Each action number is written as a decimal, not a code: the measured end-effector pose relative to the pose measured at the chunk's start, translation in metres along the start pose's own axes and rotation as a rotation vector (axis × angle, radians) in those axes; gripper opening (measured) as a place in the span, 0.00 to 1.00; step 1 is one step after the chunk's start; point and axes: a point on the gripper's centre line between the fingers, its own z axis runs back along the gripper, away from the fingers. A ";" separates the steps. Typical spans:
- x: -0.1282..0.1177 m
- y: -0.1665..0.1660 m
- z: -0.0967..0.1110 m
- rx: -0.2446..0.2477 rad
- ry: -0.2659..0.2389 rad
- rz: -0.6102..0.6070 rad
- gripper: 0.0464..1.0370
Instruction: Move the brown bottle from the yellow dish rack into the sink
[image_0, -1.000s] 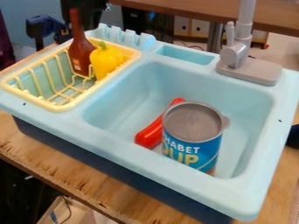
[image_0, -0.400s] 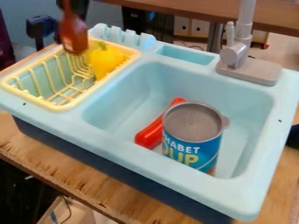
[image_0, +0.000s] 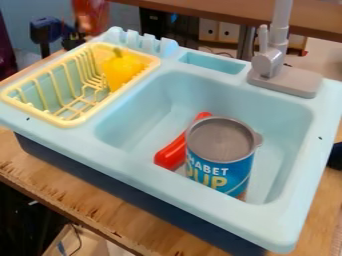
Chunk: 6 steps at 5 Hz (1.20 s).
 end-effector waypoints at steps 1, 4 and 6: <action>-0.025 -0.039 0.014 -0.012 -0.061 -0.032 0.32; -0.048 -0.106 -0.002 -0.052 -0.029 -0.204 0.32; -0.036 -0.120 -0.046 -0.004 0.129 -0.180 0.32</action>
